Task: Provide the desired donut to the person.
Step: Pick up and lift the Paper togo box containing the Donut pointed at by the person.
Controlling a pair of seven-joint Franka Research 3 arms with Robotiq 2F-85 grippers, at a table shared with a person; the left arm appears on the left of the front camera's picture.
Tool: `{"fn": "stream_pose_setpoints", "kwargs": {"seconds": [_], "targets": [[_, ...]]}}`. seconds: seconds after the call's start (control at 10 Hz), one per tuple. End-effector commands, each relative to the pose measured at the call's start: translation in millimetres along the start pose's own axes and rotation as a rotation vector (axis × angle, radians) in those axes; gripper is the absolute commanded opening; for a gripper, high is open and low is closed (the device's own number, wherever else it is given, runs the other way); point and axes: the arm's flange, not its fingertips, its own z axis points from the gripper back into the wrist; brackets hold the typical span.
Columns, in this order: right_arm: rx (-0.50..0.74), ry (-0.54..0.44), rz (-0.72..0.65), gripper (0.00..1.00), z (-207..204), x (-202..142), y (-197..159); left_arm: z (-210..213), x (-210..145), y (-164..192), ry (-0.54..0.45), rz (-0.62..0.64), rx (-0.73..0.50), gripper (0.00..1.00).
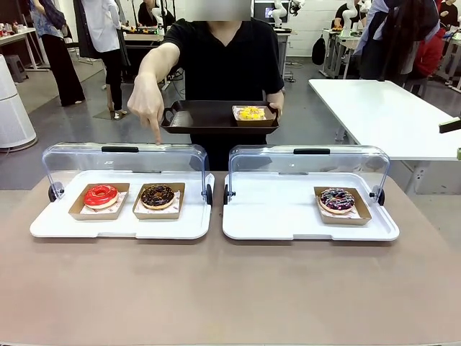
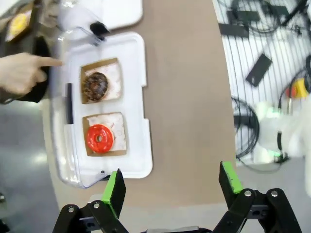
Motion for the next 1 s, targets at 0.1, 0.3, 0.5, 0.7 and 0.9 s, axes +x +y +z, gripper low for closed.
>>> {"fn": "stream_pose_setpoints", "kwargs": {"seconds": [0.1, 0.3, 0.5, 0.7, 0.9], "targets": [[0.016, 0.000, 0.019, 1.00, 1, -3, 1, -61, 43, 16, 0.157, -0.050, -0.037, 1.00], [0.016, 0.000, 0.019, 1.00, 1, -3, 1, -111, 65, 28, 0.189, -0.061, -0.022, 1.00], [0.016, 0.000, 0.019, 1.00, 1, -3, 1, -180, 73, 40, 0.228, -0.064, -0.013, 1.00], [0.016, 0.000, 0.019, 1.00, 1, -3, 1, -228, 75, 58, 0.268, -0.096, 0.019, 1.00], [0.016, 0.000, 0.019, 1.00, 1, -3, 1, -257, 75, 76, 0.231, -0.123, -0.002, 1.00]]}}
